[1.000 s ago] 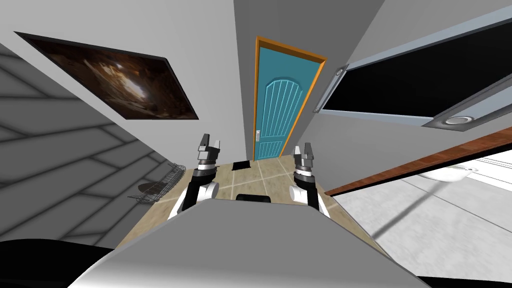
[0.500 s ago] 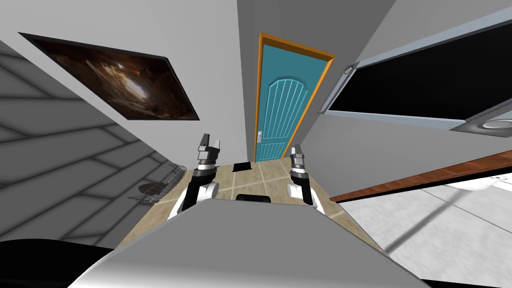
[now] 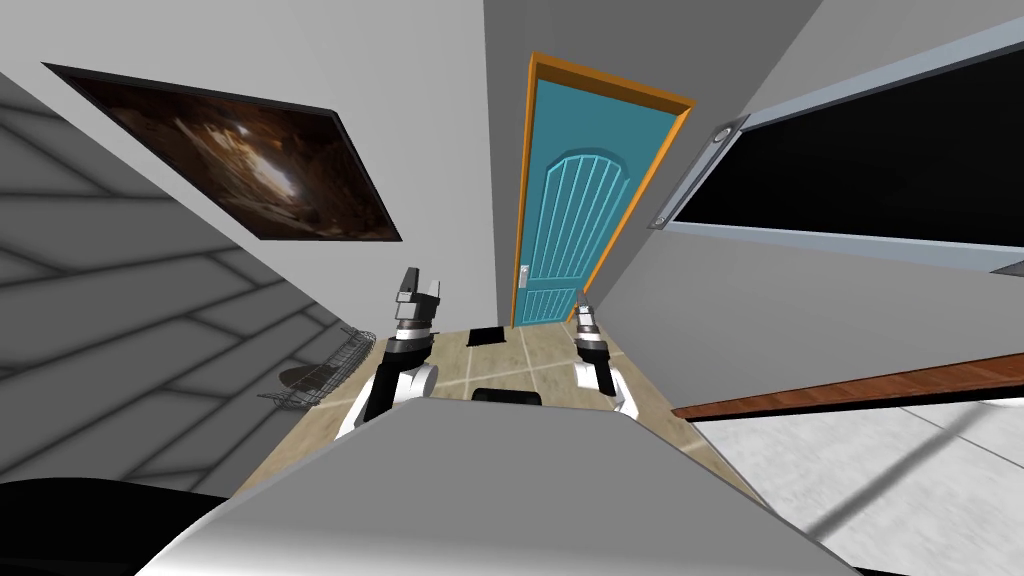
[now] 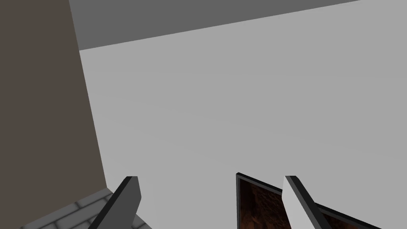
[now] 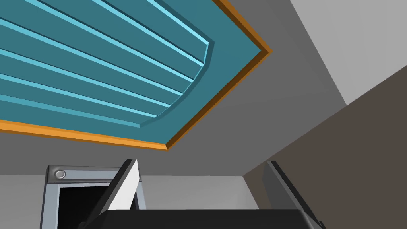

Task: Pull the door open

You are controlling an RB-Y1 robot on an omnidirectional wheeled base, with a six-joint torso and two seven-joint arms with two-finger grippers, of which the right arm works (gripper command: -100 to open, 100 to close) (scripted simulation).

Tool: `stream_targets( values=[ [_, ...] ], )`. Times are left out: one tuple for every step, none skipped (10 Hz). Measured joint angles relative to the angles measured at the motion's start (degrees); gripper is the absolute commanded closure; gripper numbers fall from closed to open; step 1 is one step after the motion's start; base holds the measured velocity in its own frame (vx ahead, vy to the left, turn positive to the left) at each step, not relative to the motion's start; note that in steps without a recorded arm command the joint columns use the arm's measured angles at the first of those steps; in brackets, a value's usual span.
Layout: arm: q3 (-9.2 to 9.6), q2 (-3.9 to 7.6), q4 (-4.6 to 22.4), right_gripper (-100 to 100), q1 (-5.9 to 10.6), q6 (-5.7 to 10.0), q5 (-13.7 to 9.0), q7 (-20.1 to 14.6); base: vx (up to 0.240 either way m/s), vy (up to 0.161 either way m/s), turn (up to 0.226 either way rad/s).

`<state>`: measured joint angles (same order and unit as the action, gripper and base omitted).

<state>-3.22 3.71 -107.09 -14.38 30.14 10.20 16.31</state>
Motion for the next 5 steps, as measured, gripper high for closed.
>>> stream_targets(
  values=[
    [-0.20,0.15,1.1,-100,0.34,-0.01,0.4,0.8,0.062,-0.004,0.031],
    [-0.46,0.36,2.1,-100,0.89,-0.32,0.9,1.6,0.070,0.009,0.079],
    [-0.79,0.46,3.7,-100,1.60,-0.36,1.8,2.9,0.095,0.021,0.061],
    [-1.19,0.73,5.1,-100,2.67,-0.80,2.6,4.3,0.074,0.013,0.012],
    [-1.45,0.90,6.2,-100,3.13,-0.95,3.0,5.1,0.060,0.010,0.042]
  ],
)
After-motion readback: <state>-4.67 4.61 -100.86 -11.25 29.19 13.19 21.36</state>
